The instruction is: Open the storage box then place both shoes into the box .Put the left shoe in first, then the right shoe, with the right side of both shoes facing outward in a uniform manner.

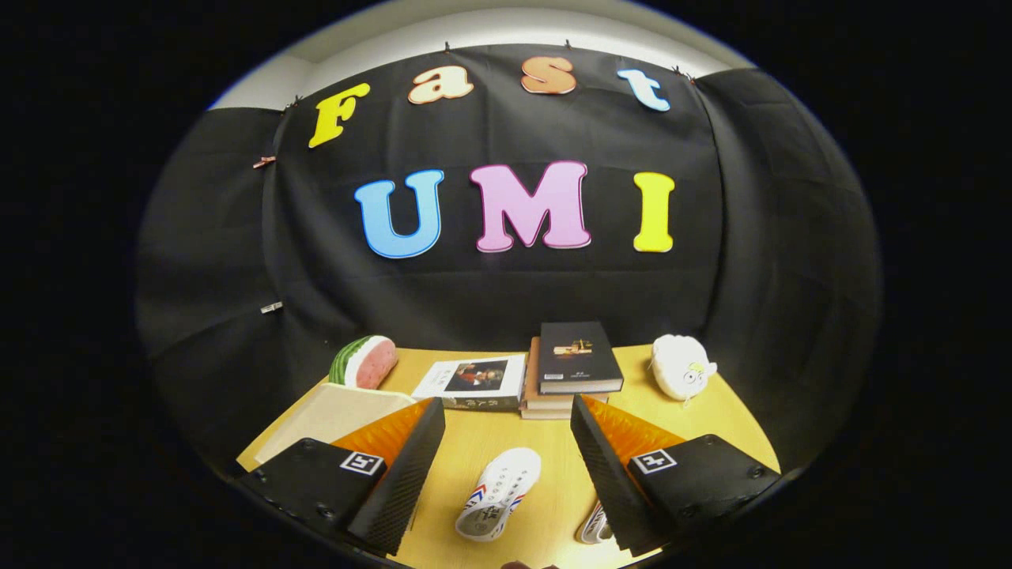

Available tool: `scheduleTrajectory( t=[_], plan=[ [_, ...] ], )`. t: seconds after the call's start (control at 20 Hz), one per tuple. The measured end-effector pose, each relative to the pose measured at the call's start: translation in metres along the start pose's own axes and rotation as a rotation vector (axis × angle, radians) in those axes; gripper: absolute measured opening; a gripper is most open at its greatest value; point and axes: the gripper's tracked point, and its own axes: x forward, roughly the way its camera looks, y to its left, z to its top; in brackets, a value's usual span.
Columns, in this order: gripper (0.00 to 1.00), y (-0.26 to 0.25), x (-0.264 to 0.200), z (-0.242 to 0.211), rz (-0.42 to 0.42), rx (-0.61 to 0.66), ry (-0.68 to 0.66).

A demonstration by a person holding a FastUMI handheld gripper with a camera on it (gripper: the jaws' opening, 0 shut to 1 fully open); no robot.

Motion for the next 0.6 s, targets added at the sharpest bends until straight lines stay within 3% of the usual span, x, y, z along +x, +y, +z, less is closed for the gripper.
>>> scheduleTrajectory(
  t=[0.4,0.6],
  plan=[
    [0.98,0.068,0.03,-0.085,0.276,0.316,0.392],
    [0.98,0.098,0.034,-0.131,0.387,0.363,0.562]
  ],
)
